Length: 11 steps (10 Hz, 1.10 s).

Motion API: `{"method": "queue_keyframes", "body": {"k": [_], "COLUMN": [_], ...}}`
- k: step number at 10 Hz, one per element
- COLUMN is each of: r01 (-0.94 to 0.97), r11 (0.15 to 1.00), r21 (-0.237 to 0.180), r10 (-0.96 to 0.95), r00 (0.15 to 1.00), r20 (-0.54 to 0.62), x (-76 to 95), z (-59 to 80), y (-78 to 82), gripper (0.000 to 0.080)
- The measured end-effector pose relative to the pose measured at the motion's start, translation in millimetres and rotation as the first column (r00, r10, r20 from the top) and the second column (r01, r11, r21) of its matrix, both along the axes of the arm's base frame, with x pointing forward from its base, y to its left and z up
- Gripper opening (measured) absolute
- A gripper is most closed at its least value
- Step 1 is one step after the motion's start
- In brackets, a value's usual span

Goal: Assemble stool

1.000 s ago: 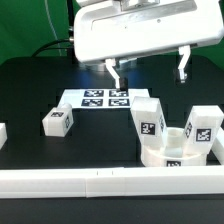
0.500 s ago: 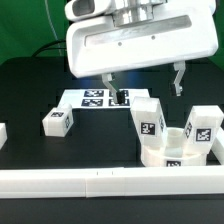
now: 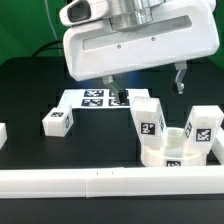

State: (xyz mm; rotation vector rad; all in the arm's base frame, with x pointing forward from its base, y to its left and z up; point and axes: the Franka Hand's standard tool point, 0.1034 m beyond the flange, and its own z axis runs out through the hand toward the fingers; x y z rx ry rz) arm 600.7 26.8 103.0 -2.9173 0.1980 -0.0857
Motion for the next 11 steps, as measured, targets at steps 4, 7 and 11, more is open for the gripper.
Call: {"method": "queue_keyframes", "body": {"k": [4, 7, 11], "r01": [-0.344, -0.524, -0.815], "r11": [0.938, 0.848, 0.559], "r21": [-0.042, -0.074, -0.155], "r10": [0.346, 0.529, 0.829], "r00": [0.937, 0.845, 0.556], "r20": [0.05, 0.078, 0.065], "x": [8.5, 8.3, 15.4], "z": [-3.2, -4.0, -7.6], "y": [-0.9, -2.1, 1.5], "gripper": [0.0649, 0.0649, 0.0649]}}
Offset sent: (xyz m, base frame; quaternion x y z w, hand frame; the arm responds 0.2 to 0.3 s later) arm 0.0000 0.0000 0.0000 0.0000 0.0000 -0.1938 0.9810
